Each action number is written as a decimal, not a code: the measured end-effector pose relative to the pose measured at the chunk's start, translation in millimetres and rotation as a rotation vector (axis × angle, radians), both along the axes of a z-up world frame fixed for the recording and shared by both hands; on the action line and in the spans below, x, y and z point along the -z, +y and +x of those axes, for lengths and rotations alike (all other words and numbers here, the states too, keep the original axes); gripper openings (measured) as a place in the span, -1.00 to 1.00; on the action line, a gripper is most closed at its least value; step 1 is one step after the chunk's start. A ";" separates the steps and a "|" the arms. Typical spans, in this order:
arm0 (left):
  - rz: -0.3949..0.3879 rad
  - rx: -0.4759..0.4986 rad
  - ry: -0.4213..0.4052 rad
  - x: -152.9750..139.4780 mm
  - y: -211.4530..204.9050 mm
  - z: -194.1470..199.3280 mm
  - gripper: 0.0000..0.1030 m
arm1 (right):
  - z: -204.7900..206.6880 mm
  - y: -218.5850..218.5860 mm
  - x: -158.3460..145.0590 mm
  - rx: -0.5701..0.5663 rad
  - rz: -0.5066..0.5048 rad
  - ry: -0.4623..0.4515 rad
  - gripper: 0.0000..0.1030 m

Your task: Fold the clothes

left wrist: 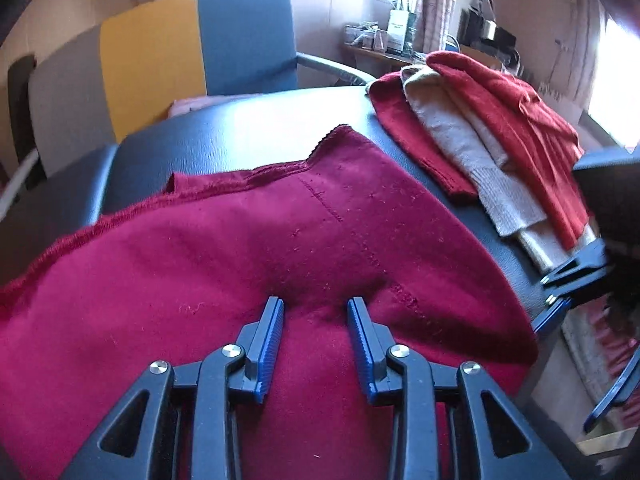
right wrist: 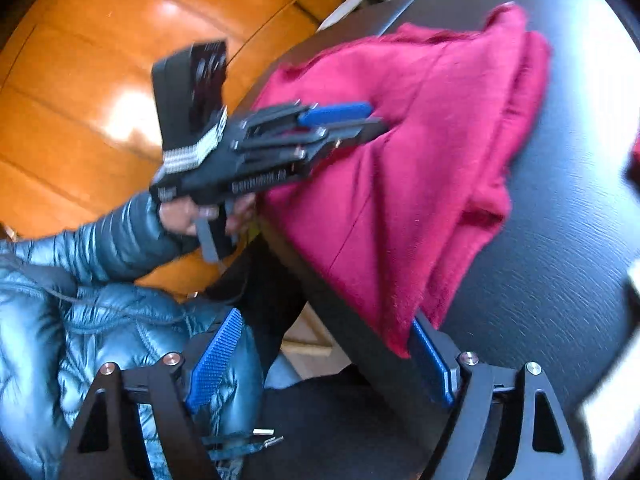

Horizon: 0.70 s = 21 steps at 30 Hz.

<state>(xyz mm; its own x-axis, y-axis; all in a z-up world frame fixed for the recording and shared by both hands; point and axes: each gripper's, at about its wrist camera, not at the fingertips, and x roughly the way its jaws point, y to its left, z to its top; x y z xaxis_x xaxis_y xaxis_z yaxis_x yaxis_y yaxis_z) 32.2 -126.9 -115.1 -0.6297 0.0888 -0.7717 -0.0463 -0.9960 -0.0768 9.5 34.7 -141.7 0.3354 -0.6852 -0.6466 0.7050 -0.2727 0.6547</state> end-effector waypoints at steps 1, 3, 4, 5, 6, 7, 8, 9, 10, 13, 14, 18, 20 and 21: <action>0.026 -0.014 0.000 -2.6 -5.6 0.9 -0.35 | 0.8 5.1 -0.9 0.038 0.026 0.032 0.68; 0.077 -0.043 0.000 -7.7 -16.9 2.9 -0.35 | 0.4 14.5 -3.8 0.121 0.067 0.086 0.78; 0.089 -0.064 0.014 -12.4 -24.0 8.8 -0.35 | -1.4 17.5 -6.8 0.165 0.072 0.101 0.78; 0.091 -0.081 0.031 -16.7 -30.6 15.9 -0.35 | -3.2 20.6 -9.9 0.210 0.077 0.117 0.78; 0.092 -0.096 0.046 -20.8 -36.9 23.0 -0.35 | -4.8 21.1 -16.5 0.251 0.058 0.133 0.78; 0.091 -0.114 0.057 -23.5 -44.4 32.7 -0.35 | -6.0 18.3 -24.0 0.283 0.033 0.152 0.78; 0.089 -0.132 0.068 -25.9 -52.1 42.8 -0.35 | -7.1 15.0 -31.5 0.313 0.008 0.171 0.78; 0.088 -0.150 0.078 -28.3 -59.7 52.8 -0.35 | -8.4 6.8 -38.1 0.340 -0.009 0.200 0.78; 0.089 -0.154 0.076 -27.2 -63.3 62.1 -0.35 | -9.7 -2.2 -44.4 0.366 -0.024 0.231 0.80; 0.093 -0.156 0.064 -21.9 -72.0 89.5 -0.35 | -16.7 -37.3 -55.4 0.437 -0.032 0.332 0.83; 0.095 -0.156 0.060 -20.1 -74.9 98.7 -0.35 | -19.1 -50.9 -55.4 0.452 -0.026 0.359 0.83; 0.110 -0.142 0.012 0.5 -70.7 116.7 -0.35 | -34.0 -103.3 -48.2 0.470 0.032 0.459 0.83; 0.142 -0.149 0.008 10.1 -70.3 123.4 -0.35 | -43.2 -126.2 -39.9 0.469 0.084 0.509 0.83; 0.138 -0.150 0.017 11.5 -69.3 125.9 -0.35 | -48.5 -135.3 -35.9 0.468 0.115 0.537 0.83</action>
<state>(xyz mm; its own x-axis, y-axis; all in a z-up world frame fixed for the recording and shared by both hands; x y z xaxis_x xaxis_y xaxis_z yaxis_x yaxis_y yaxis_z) 158.2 -196.2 -126.7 -0.6566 0.0968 -0.7480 0.0994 -0.9720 -0.2131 -39.0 -100.6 -105.8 -0.3608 -0.5972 -0.7163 0.7138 -0.6712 0.2001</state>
